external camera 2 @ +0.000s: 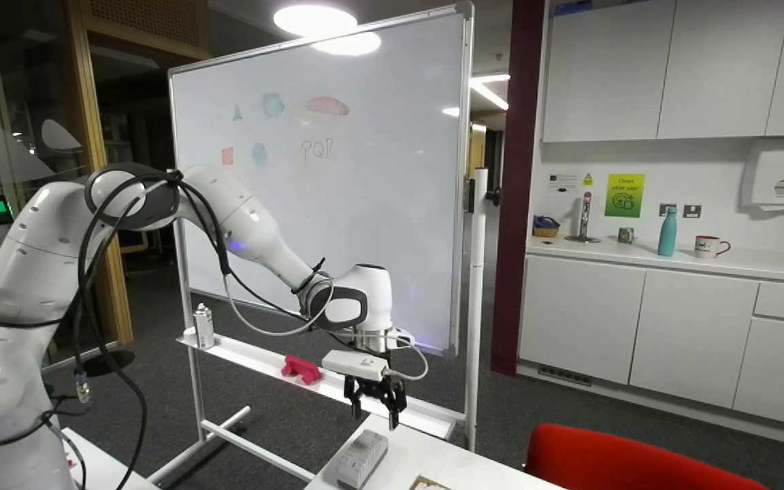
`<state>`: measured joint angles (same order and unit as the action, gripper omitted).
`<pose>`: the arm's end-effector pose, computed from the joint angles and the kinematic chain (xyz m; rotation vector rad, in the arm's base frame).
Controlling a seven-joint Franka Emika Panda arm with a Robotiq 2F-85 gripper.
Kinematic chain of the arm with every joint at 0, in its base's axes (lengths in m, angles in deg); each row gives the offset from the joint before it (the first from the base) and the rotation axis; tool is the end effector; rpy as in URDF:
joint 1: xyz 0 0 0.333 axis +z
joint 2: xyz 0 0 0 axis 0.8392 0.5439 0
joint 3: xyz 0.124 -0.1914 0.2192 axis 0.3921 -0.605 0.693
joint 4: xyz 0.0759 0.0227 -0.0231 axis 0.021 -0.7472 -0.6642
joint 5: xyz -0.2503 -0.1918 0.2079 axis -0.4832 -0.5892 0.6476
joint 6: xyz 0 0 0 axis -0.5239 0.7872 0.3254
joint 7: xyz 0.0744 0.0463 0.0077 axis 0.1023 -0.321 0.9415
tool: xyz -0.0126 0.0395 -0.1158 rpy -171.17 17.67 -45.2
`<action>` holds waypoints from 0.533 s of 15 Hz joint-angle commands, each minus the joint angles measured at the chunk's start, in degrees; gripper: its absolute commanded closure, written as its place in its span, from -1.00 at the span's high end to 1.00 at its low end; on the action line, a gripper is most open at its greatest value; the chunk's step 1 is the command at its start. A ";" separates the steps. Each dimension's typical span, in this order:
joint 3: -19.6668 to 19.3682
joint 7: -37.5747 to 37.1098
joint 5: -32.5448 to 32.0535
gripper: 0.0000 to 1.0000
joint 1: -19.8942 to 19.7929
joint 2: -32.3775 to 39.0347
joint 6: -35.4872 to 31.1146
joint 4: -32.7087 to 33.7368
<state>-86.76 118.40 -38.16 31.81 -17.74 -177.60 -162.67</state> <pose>0.4379 -0.4264 0.2367 3.0056 -0.0443 -0.2246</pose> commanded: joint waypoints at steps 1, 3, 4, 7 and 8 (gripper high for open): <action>2.43 2.11 -3.34 1.00 -2.64 0.15 -5.52 -1.91; 4.83 3.42 -0.81 1.00 -4.20 -0.54 -8.85 -4.07; 5.95 3.92 0.17 1.00 -4.83 -0.81 -10.58 -5.09; 9.03 5.42 1.70 1.00 -6.28 -1.40 -16.42 -8.74; 9.99 5.83 2.24 1.00 -6.75 -1.45 -18.08 -9.71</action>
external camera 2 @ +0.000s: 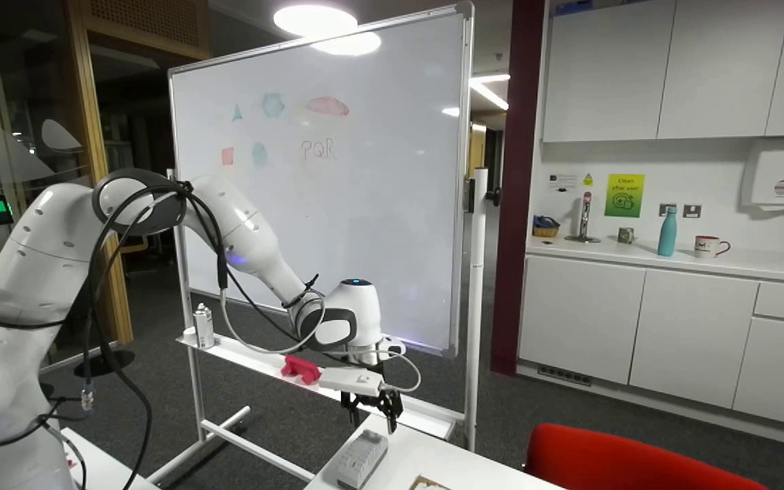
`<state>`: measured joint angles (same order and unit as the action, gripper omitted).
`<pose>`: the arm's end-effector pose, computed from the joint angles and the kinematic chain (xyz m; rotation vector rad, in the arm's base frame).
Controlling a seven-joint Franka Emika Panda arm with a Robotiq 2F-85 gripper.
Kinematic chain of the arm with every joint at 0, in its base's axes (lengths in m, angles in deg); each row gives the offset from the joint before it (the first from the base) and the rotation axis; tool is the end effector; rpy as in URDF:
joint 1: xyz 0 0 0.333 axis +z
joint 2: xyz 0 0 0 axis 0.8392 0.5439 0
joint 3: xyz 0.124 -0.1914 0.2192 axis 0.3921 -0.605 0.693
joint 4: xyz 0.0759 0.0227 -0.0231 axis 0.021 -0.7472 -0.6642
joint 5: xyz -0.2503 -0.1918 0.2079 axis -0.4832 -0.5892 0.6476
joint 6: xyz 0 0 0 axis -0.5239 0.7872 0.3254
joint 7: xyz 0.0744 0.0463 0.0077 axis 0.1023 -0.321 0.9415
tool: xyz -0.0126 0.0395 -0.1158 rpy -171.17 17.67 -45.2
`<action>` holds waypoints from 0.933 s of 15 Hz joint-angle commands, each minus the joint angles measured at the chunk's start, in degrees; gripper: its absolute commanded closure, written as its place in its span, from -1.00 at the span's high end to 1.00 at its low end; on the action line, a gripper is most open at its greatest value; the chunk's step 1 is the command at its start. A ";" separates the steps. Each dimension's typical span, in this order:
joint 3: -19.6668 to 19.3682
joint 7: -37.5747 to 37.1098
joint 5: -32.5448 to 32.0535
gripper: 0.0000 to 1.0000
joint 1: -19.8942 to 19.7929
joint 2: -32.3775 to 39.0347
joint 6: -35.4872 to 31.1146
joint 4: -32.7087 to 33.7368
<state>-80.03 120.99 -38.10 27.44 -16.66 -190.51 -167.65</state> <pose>0.4471 -0.4056 0.2031 2.9867 0.0859 -0.0479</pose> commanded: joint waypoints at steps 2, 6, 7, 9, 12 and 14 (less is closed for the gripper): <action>5.45 4.86 3.65 1.00 -3.71 -2.80 -6.62 -6.34; 8.90 8.20 6.95 1.00 -6.47 -2.82 -4.48 -6.99; 8.74 8.04 7.07 1.00 -6.59 -2.85 -3.71 -6.74; 8.51 7.65 7.66 1.00 -7.25 -3.24 -3.14 -6.29; 7.66 6.71 6.91 1.00 -7.31 -4.32 -3.43 -6.84; 7.07 6.05 6.34 1.00 -6.83 -5.61 -3.94 -7.78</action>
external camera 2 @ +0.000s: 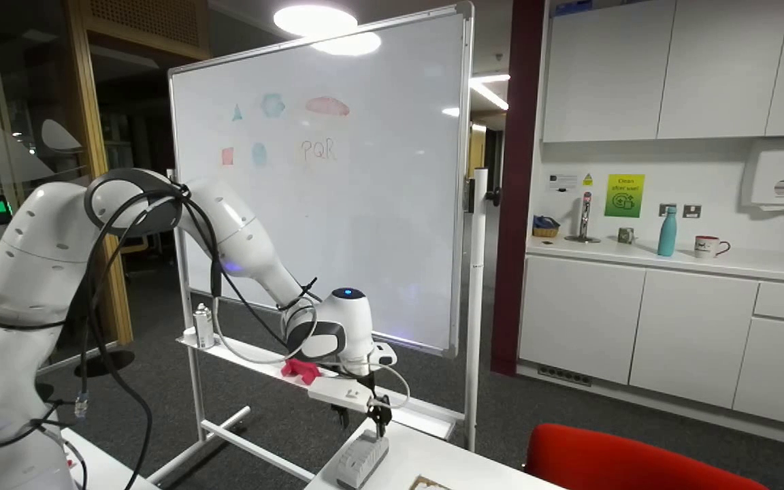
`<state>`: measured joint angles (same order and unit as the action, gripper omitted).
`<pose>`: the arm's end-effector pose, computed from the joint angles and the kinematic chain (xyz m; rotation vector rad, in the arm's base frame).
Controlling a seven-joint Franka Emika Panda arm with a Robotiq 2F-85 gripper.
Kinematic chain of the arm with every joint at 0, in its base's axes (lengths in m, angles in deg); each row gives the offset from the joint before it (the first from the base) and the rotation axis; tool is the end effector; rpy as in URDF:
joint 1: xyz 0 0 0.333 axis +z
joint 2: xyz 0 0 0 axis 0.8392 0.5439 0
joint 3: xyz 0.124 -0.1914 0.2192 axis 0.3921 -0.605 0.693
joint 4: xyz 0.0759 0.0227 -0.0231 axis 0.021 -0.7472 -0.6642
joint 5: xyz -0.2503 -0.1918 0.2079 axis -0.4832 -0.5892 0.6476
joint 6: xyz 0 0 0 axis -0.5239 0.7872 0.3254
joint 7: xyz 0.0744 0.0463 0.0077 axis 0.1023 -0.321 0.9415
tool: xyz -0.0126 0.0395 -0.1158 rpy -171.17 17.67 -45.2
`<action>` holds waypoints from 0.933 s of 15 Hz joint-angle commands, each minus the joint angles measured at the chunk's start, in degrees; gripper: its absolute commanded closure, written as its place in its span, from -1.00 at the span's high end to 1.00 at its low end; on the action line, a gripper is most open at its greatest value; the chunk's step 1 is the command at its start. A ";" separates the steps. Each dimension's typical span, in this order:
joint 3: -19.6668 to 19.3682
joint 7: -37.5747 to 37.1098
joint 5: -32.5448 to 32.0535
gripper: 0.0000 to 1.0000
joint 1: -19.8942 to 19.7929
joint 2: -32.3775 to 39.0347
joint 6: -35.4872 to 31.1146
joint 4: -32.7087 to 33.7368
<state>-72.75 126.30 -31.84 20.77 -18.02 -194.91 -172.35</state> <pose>0.4333 -0.3909 0.1886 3.0651 0.0733 0.0818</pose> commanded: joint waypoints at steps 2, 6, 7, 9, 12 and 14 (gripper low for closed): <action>-0.33 1.04 0.24 1.00 -0.19 -5.67 0.30 -4.08; 0.88 3.65 3.04 1.00 -2.05 -6.26 4.32 -3.66; 0.89 4.25 3.86 1.00 -2.37 -6.23 5.86 -3.42; -0.17 4.61 4.75 1.00 -2.30 -6.11 7.92 -3.19; -2.41 2.58 3.69 1.00 -1.63 -6.01 8.32 -3.21; -3.73 0.75 2.99 1.00 -0.93 -5.60 7.88 -2.96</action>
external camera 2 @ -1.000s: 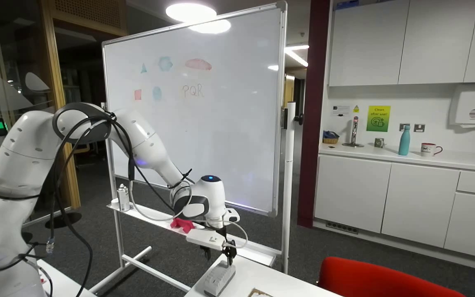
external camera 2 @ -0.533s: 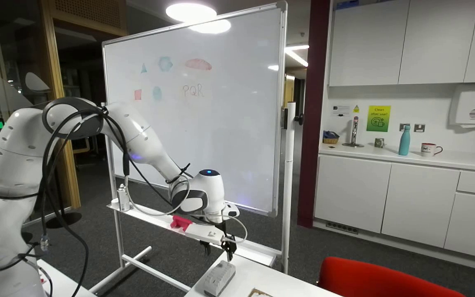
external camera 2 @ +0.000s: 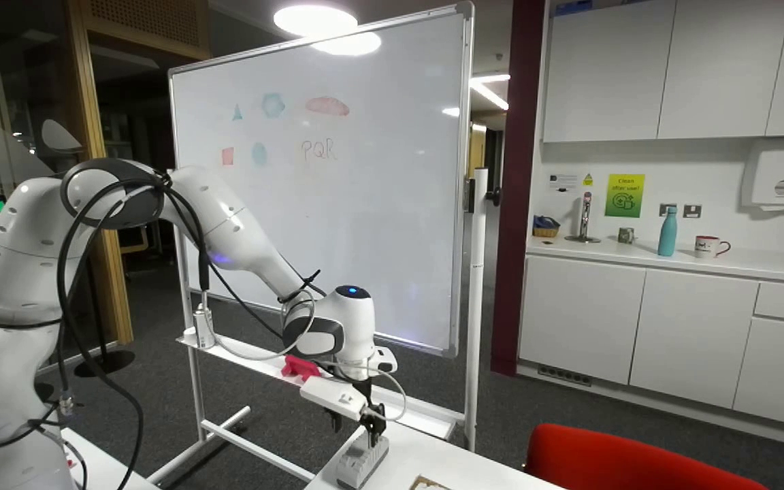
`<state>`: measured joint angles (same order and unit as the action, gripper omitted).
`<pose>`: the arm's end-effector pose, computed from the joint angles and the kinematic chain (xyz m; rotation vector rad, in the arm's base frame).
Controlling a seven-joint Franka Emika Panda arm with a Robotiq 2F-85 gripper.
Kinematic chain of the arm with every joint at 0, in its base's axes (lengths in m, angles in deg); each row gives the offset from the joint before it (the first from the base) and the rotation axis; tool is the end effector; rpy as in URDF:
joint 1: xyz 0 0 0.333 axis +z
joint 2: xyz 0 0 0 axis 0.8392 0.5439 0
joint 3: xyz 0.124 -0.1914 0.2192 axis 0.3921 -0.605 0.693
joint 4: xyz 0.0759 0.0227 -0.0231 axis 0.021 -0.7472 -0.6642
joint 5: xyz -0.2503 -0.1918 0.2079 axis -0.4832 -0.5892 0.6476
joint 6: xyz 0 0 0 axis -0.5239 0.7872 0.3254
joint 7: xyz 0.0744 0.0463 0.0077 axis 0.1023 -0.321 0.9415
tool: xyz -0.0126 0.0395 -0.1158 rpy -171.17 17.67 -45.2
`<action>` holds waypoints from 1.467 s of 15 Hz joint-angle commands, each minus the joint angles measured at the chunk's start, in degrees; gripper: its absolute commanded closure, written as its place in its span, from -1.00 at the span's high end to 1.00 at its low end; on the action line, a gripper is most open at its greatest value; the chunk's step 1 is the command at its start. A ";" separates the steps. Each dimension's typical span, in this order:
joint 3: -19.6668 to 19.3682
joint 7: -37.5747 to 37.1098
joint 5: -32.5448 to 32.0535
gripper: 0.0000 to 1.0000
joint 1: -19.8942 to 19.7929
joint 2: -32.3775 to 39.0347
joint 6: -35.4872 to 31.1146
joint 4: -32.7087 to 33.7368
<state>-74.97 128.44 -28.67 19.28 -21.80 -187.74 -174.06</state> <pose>0.3954 -0.4055 0.2049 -3.1385 0.0382 -0.0144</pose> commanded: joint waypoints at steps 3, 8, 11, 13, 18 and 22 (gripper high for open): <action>-2.37 -3.67 -0.27 1.00 1.24 -1.26 0.15 -1.17; -1.62 -6.31 0.05 1.00 1.96 0.56 0.36 0.78; -2.38 -7.95 -1.70 1.00 3.30 1.68 -0.33 2.05; -2.74 -8.46 -2.83 1.00 3.98 2.34 -0.66 2.81; -2.62 -8.20 -4.17 1.00 4.18 4.42 0.19 5.19; -2.17 -7.78 -3.88 1.00 3.65 5.83 0.86 7.06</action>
<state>-76.76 121.24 -31.48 22.79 -17.01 -187.86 -169.06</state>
